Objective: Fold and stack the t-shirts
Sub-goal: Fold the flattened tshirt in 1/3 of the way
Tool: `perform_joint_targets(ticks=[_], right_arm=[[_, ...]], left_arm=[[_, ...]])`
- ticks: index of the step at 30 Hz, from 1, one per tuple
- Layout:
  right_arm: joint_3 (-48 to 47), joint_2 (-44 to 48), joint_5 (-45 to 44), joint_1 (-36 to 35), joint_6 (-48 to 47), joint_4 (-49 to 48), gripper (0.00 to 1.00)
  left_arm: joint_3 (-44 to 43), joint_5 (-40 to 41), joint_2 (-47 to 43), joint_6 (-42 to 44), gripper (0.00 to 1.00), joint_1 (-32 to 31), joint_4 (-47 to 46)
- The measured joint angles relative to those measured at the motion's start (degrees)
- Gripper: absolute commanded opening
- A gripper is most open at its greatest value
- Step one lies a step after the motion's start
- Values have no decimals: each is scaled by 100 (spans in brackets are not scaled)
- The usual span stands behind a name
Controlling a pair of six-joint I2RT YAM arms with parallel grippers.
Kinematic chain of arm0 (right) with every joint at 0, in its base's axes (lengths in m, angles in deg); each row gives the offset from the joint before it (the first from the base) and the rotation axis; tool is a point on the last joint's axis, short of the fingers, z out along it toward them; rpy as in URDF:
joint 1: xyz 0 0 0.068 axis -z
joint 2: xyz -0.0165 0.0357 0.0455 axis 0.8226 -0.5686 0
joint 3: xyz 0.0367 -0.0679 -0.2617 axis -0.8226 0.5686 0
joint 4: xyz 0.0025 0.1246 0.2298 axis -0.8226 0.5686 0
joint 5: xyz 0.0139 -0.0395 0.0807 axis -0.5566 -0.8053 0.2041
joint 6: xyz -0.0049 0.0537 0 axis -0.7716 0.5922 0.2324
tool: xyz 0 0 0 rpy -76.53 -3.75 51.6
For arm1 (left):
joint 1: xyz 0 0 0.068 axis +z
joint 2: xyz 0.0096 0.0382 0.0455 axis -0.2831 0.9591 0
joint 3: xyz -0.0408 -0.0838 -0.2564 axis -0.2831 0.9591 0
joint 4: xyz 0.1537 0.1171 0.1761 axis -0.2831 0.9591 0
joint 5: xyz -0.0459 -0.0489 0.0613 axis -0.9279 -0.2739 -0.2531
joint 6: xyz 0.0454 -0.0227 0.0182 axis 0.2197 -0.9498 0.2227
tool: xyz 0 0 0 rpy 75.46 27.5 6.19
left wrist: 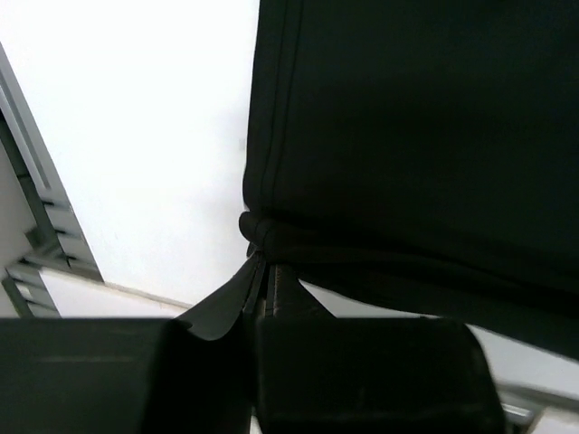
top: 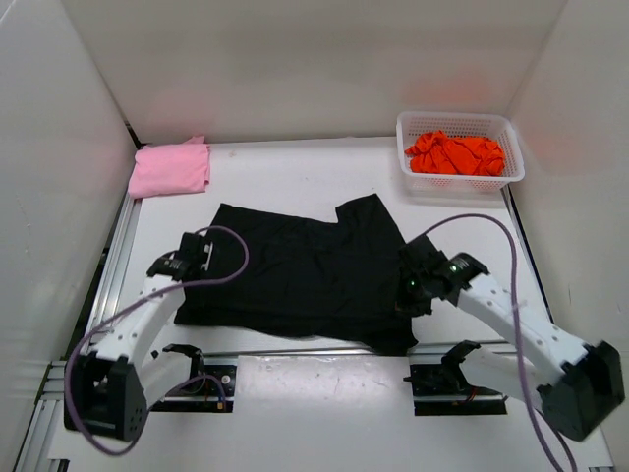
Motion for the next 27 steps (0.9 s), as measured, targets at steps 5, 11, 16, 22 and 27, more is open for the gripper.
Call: perform_joint_targets(ticks=[5, 11, 16, 22, 27], right_arm=[[-70, -1115, -26, 929, -625, -509, 0], [-219, -1827, 114, 1423, -1123, -857, 0], [-459, -2356, 155, 1532, -1390, -1040, 0], [-608, -2964, 179, 1698, -1558, -1163, 6], [-1204, -3567, 57, 1840, -1670, -1130, 36]], left_arm=[[-708, 4, 1213, -2, 14, 0, -608], [-1073, 4, 2192, -2, 14, -28, -1123], [-1134, 85, 2688, 0, 17, -37, -1248], [-1399, 203, 2979, 0, 27, -39, -1338], [-1740, 457, 3386, 11, 45, -37, -1421]])
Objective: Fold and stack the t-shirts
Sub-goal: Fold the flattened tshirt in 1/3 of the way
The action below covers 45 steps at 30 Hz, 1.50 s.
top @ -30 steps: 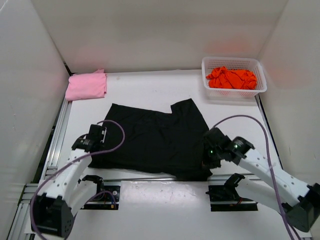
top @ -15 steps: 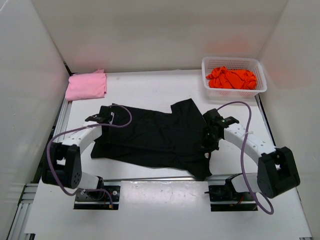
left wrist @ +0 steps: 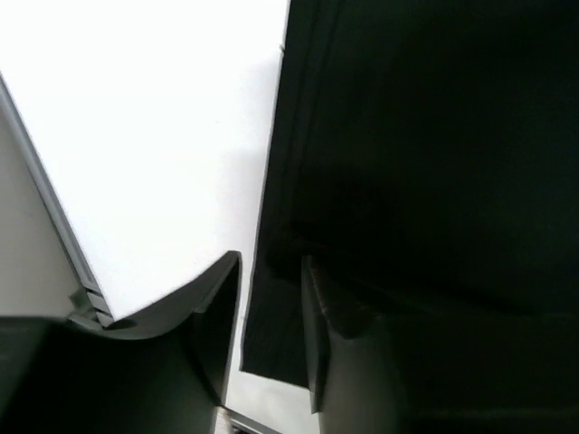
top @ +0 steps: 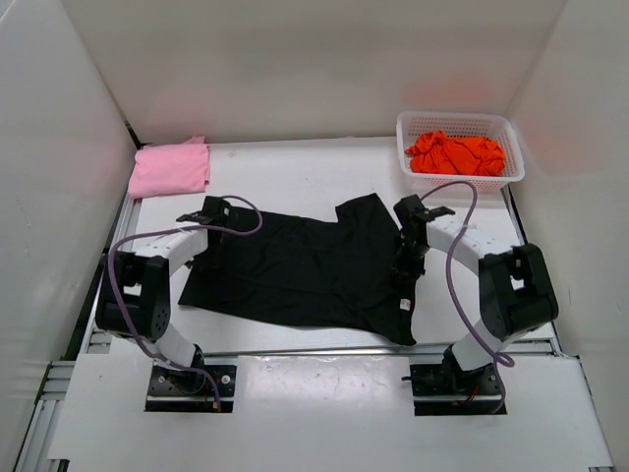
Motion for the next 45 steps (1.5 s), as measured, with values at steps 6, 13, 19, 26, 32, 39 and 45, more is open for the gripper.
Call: perform_joint_targets(ticks=[6, 13, 19, 26, 32, 39, 45], right_arm=[[-1008, -358, -229, 109, -162, 79, 63], [-127, 962, -59, 140, -46, 238, 73], [1368, 2122, 358, -267, 476, 645, 100], [2065, 2358, 568, -979, 1102, 678, 100], [2522, 2111, 647, -988, 1338, 306, 61], [2564, 2129, 848, -763, 1360, 116, 2], [2317, 2109, 776, -409, 1134, -109, 0]], left_arm=[[-289, 247, 330, 15, 80, 195, -28], [-734, -551, -122, 0, 100, 1241, 549], [-422, -1467, -822, -9, 100, 1460, 966], [201, -2057, -483, -11, 97, 1495, 1182], [122, -2326, 192, -63, 43, 1499, 1110], [111, -2396, 208, -17, 11, 1499, 1115], [579, -2028, -297, -2, 39, 1499, 999]])
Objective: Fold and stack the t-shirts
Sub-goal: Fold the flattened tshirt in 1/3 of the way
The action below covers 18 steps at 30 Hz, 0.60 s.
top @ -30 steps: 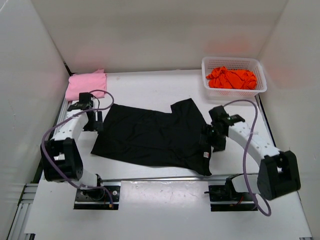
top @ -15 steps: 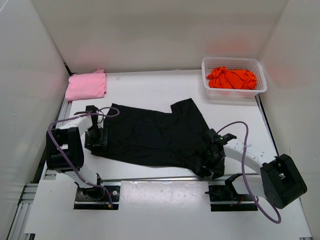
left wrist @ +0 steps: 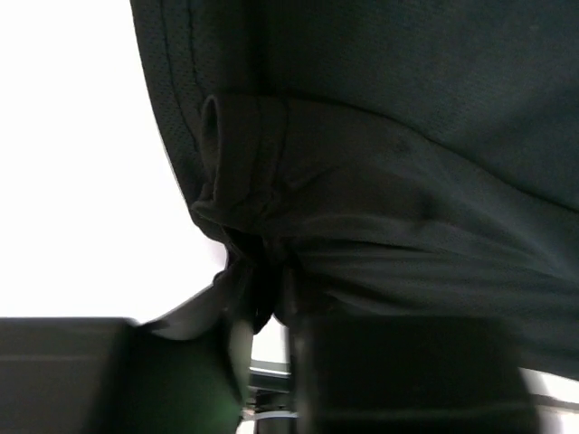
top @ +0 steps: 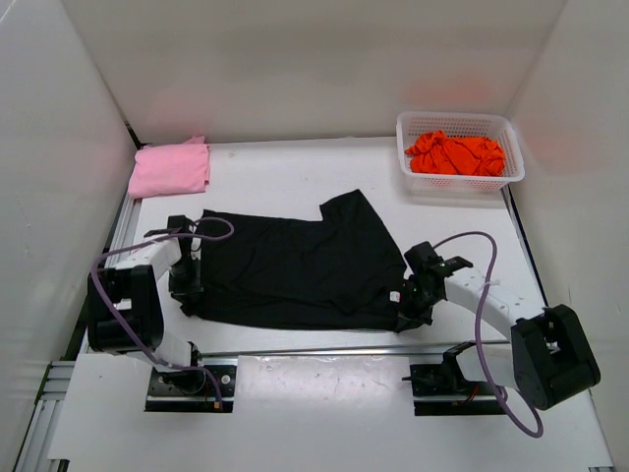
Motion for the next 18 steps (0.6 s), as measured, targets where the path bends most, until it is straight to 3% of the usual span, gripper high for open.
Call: perform_joint_targets(ticks=[1, 2, 4, 8, 13, 18], right_arm=[[-31, -20, 2, 15, -37, -48, 0], [-57, -46, 7, 26, -79, -68, 5], [-70, -129, 24, 33, -153, -87, 12], [-94, -260, 92, 37, -284, -81, 40], [-212, -262, 138, 179, -457, 0, 47], [-245, 7, 234, 319, -579, 166, 52]], left_arm=[[90, 92, -94, 2, 49, 0, -2], [177, 192, -190, 2, 66, 0, 4], [264, 428, -354, 2, 74, 0, 90], [216, 999, -612, -13, 79, -9, 205], [-809, 1722, -1244, -9, 79, -651, 535], [-2511, 1808, -1613, -9, 79, -2481, 492]])
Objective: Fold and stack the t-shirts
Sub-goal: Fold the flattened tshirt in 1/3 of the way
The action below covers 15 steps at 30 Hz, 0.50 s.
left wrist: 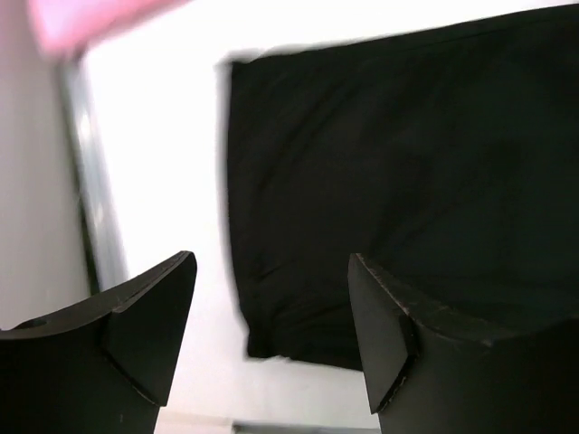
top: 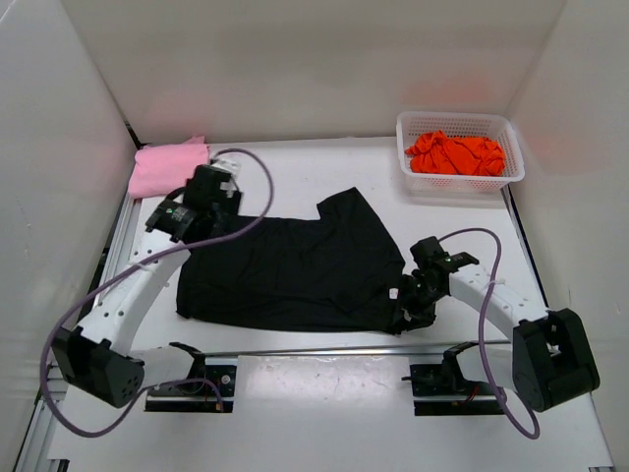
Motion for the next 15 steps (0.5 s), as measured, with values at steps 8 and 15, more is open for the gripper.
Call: perform_joint_targets(ticks=[8, 15], right_arm=[[0, 118, 103, 413, -35, 101, 38], [35, 26, 101, 1029, -42, 35, 14]], left_arm=[[-590, -341, 1567, -4, 78, -2968, 162], [-975, -798, 3327, 2, 76, -4485, 24]])
